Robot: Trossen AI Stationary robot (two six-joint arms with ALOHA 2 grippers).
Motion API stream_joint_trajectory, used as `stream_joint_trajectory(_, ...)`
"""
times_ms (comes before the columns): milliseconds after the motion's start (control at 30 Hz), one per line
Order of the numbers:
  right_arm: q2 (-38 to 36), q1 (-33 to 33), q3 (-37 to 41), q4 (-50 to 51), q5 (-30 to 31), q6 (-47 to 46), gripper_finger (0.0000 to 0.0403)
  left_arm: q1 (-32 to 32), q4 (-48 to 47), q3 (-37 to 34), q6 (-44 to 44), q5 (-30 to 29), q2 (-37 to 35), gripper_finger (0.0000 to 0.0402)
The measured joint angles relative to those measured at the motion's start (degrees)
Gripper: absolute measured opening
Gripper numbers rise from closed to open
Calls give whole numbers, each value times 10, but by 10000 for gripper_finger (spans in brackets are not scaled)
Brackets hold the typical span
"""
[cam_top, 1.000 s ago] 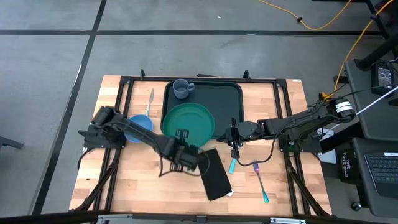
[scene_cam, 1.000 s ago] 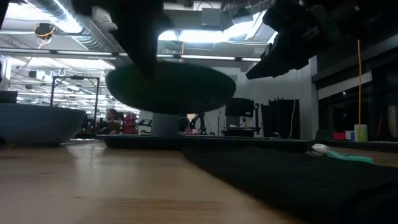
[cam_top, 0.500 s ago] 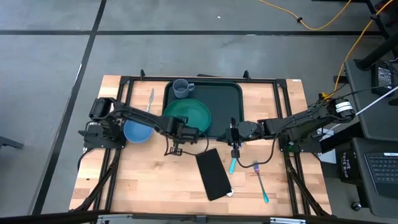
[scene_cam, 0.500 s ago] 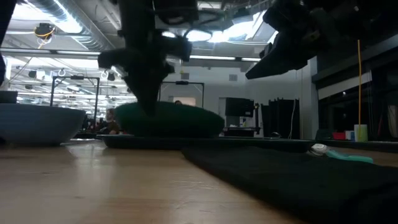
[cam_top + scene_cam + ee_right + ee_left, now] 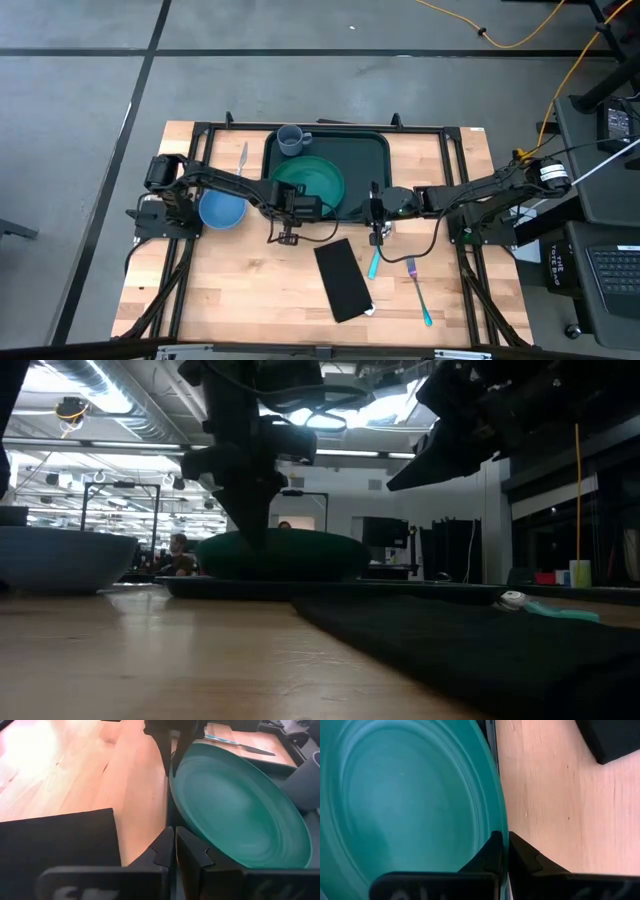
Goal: Set up tray
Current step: Put the green plate to the bottom of the gray cup on the black tray, then put the blue bowl on top of the green plate on the black tray
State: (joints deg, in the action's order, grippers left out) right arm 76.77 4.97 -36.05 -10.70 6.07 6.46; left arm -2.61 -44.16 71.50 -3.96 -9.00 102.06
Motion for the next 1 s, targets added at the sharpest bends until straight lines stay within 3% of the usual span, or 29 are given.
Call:
stream_joint_trajectory(300,0,0,0,-12,-1,23,26,0,-3,0,22,24,0,9)
stream_joint_trajectory(1000,0,0,0,-17,-1,14,26,-9,-11,0,43,45,0,76)
